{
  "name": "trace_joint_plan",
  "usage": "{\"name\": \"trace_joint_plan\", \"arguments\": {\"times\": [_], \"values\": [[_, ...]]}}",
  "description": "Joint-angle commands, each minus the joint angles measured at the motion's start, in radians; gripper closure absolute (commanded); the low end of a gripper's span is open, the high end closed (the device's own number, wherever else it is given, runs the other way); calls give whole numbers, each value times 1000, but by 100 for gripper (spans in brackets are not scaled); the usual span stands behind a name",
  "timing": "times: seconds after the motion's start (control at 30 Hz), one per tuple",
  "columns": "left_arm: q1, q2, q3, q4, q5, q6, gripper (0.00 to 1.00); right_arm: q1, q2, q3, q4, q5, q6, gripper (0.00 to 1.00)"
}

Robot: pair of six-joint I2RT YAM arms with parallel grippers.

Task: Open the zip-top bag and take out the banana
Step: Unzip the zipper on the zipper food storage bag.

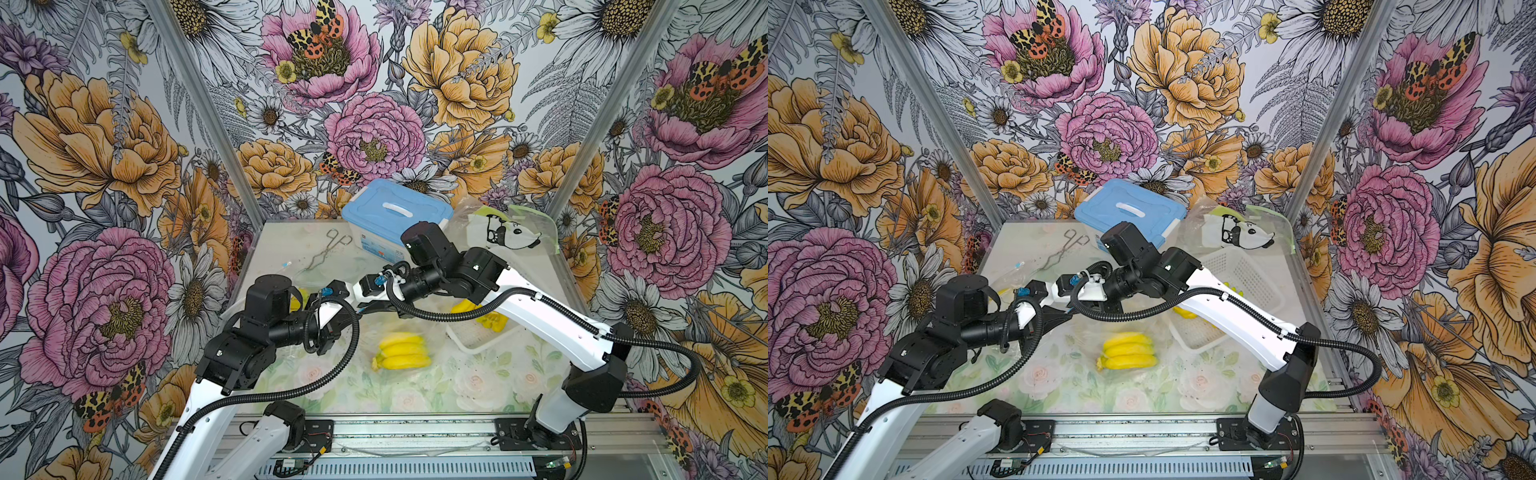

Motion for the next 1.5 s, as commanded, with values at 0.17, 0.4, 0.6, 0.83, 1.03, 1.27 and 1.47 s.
{"name": "trace_joint_plan", "arguments": {"times": [0.17, 0.4, 0.6, 0.83, 1.03, 1.27, 1.47], "values": [[7, -23, 9, 6, 0, -7, 100, 4, -5, -28, 25, -3, 11, 84], [6, -34, 3, -4, -1, -10, 100, 5, -6, -35, 39, -8, 23, 95], [5, -28, 7, -8, 0, -4, 100, 5, -14, -37, 47, 1, 29, 100], [27, -21, 9, -18, -19, 7, 100, -5, -51, -73, 48, 26, 33, 100], [94, -3, 22, -28, -41, -2, 100, -40, -140, -170, 47, 59, 43, 100], [111, 15, 51, -27, -114, 23, 100, -79, -233, -276, 47, 82, 58, 100], [124, 23, 68, -27, -212, 29, 100, -132, -320, -371, 46, 107, 76, 100]]}}
